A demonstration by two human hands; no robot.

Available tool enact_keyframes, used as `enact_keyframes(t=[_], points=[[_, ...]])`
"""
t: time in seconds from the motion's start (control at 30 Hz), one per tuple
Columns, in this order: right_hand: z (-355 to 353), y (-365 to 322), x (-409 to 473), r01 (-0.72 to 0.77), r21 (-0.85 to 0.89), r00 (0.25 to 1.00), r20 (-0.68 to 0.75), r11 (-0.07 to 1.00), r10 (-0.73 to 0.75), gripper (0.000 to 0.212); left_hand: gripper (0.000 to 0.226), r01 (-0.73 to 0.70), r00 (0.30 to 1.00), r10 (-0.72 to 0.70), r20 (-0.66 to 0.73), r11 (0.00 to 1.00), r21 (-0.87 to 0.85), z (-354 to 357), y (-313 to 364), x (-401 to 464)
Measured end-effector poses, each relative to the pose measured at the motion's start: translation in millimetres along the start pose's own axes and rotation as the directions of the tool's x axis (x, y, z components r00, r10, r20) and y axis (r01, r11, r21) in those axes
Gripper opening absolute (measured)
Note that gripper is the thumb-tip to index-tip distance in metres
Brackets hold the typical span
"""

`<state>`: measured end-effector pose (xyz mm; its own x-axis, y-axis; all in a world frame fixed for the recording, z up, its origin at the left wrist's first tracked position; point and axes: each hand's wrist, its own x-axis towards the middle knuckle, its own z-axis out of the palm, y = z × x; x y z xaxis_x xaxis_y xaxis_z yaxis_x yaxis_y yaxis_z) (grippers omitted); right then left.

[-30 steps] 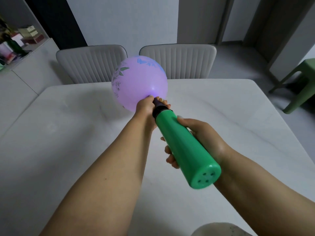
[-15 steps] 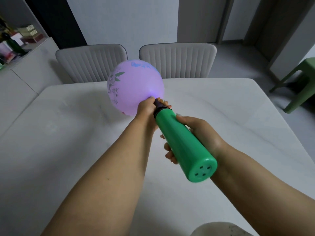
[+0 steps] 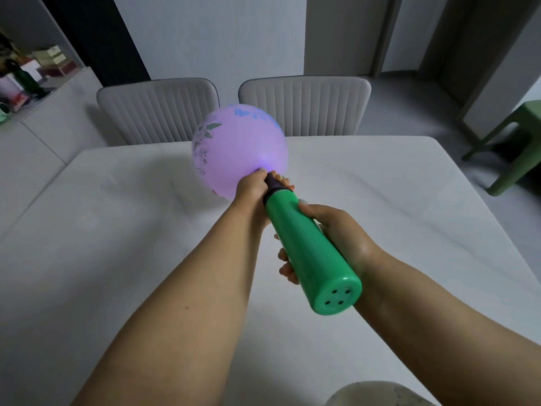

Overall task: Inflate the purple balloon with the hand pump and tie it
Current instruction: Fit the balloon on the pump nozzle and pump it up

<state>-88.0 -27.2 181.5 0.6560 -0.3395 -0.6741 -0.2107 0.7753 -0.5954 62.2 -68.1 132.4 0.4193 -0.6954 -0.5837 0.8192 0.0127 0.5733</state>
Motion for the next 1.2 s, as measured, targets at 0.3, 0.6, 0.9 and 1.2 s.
enact_keyframes(t=[0.3,0.6,0.9,1.2], points=[[-5.4,18.4,-20.1,-0.063,0.002,0.992,0.113,0.998,0.062,0.052,0.039,-0.006,1.0,0.005,-0.006,0.993,-0.119,-18.6,15.5,5.3],[-0.6,15.5,-8.1,-0.017,0.05,0.998,0.063,0.999,0.014,0.05,0.041,0.0,1.0,-0.002,-0.028,0.998,-0.058,-14.2,9.8,3.7],[1.4,2.0,-14.6,0.018,0.016,0.998,0.066,1.0,-0.019,0.046,0.041,0.003,1.0,-0.002,0.012,0.998,-0.062,1.6,8.9,-2.7],[-8.4,14.3,-27.2,-0.03,0.01,0.985,0.173,0.999,0.028,0.051,0.04,-0.053,0.999,0.053,0.0,0.995,-0.081,-8.2,23.3,-0.6]])
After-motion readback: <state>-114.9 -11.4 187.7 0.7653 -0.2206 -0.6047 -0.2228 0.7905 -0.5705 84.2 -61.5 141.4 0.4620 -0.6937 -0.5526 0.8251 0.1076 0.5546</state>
